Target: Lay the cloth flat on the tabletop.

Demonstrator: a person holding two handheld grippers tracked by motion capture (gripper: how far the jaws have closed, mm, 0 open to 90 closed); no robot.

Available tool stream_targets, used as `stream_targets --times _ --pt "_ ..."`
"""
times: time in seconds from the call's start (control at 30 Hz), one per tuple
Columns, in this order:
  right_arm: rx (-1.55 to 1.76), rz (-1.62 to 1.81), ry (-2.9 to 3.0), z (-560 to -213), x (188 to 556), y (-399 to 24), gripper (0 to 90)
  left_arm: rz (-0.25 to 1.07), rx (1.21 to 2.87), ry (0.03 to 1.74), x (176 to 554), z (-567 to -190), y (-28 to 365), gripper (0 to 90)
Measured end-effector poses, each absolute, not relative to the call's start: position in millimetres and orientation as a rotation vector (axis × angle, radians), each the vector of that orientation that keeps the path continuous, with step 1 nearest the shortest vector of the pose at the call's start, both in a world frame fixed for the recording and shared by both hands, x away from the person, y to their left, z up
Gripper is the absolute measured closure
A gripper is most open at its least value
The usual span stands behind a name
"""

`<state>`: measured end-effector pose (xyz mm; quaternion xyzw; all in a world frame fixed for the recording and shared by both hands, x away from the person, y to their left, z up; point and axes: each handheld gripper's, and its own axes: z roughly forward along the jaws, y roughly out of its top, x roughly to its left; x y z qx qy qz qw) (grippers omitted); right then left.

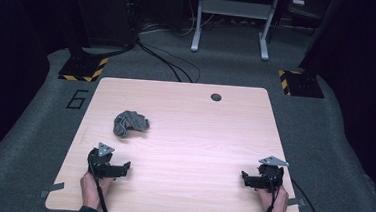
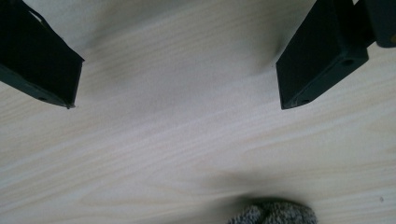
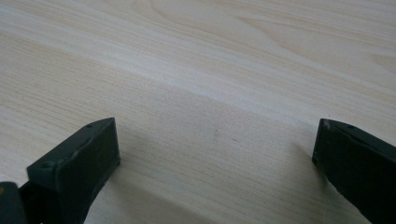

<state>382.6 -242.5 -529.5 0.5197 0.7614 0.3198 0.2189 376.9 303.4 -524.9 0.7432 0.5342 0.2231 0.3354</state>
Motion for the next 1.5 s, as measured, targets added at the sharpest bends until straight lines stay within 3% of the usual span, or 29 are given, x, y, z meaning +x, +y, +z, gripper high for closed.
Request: stream_targets --times 0.7,1.5 --pt "1.434 0.883 2.111 -529 383 -243 0.2 0.619 1.891 1.374 433 -474 311 0.2" --pt "1.44 0.891 2.101 -530 382 -243 1.2 0.558 1.937 1.459 511 -469 312 2.9"
